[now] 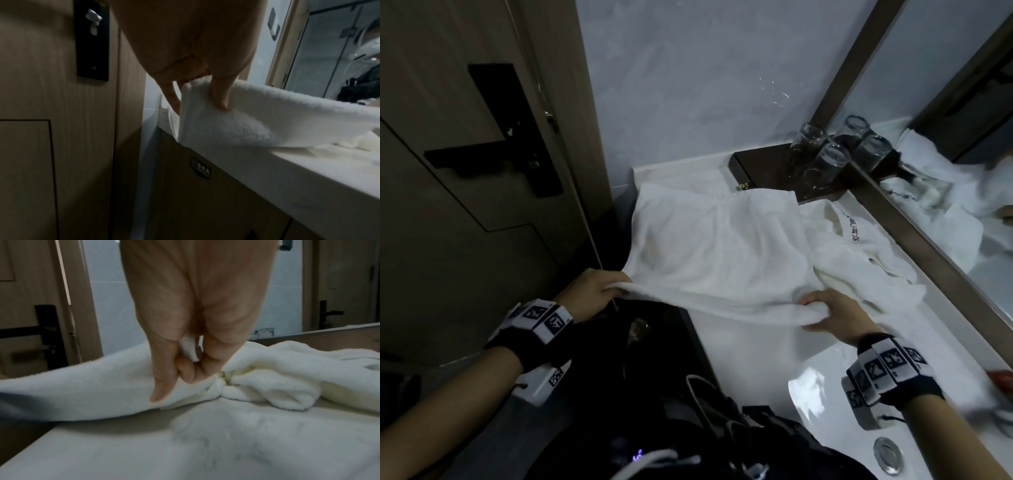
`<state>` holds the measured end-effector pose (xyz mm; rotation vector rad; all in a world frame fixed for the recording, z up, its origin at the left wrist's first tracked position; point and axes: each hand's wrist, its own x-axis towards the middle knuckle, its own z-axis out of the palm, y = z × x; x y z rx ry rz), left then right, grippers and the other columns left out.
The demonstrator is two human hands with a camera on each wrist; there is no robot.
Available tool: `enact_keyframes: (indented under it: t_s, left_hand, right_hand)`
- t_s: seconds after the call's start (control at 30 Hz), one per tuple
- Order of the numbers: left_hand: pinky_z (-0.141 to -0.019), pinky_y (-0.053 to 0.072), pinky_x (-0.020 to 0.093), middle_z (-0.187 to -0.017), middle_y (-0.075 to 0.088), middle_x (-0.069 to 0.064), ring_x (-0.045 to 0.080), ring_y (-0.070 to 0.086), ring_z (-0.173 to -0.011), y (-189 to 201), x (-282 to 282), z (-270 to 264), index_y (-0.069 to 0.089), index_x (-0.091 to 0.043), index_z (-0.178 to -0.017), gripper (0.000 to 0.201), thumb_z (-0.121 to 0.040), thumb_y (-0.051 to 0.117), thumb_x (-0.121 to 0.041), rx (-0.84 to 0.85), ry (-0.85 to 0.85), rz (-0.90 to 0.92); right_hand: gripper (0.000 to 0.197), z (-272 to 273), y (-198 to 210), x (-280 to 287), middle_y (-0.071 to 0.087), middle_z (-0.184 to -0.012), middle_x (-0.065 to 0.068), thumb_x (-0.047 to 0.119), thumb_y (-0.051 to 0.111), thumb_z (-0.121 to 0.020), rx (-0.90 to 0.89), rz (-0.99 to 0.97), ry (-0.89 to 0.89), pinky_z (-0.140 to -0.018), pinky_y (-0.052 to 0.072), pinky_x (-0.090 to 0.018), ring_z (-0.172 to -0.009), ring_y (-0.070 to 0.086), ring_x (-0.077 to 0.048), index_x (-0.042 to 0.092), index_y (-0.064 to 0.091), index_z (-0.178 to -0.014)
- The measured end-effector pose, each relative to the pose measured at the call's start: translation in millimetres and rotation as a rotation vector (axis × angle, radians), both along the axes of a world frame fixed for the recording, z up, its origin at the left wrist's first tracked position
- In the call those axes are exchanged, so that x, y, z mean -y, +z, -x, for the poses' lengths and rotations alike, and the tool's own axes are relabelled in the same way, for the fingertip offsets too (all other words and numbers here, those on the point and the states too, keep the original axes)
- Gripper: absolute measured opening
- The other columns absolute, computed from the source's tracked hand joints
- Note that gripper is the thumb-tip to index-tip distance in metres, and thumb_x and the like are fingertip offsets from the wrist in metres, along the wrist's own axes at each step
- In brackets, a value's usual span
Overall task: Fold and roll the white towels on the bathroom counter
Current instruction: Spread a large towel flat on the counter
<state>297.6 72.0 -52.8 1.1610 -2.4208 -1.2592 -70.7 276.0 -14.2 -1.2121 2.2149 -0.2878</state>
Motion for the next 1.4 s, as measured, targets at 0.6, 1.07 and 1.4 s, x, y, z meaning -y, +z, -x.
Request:
enact_keyframes:
  t_s: [0.6, 1.07, 1.4]
  left_hand:
    - [-0.063, 0.041, 0.011, -0.081, 0.061, 0.012, 0.017, 0.053, -0.075, 55.3, 83.5, 42.0, 0.065, -0.002, -0.087, 0.009, -0.086, 0.061, -0.010, -0.278, 0.306, 0.022]
    - [-0.093, 0.039, 0.035, -0.113, 0.059, 0.025, 0.037, 0.054, -0.105, 14.4, 188.1, 127.3, 0.058, 0.004, -0.110, 0.025, -0.086, 0.050, 0.009, 0.044, 0.147, 0.153]
    - [-0.100, 0.024, 0.037, -0.125, 0.046, 0.016, 0.031, 0.040, -0.118, -29.2, 191.8, 150.0, 0.050, -0.006, -0.121, 0.044, -0.079, 0.047, 0.007, 0.402, -0.020, 0.325]
  right_hand:
    - [0.046, 27.7, 20.1, 88.0, 0.032, -0.056, -0.003, 0.039, 0.057, -0.088, 0.196, 0.541, -0.451, -0.052, 0.029, -0.025, -0.052, 0.032, -0.013, 0.014, 0.035, -0.056]
    - [0.039, 78.4, 4.1, 204.7, 0.067, -0.093, -0.019, 0.046, 0.049, -0.091, -0.111, 0.358, -0.331, -0.077, 0.039, -0.035, -0.093, 0.058, -0.035, 0.010, 0.061, -0.100]
    - [0.055, 84.6, -16.5, 209.2, 0.052, -0.124, -0.020, 0.042, 0.058, -0.086, 0.008, 0.114, -0.441, -0.085, 0.032, -0.032, -0.112, 0.049, -0.035, 0.008, 0.038, -0.125]
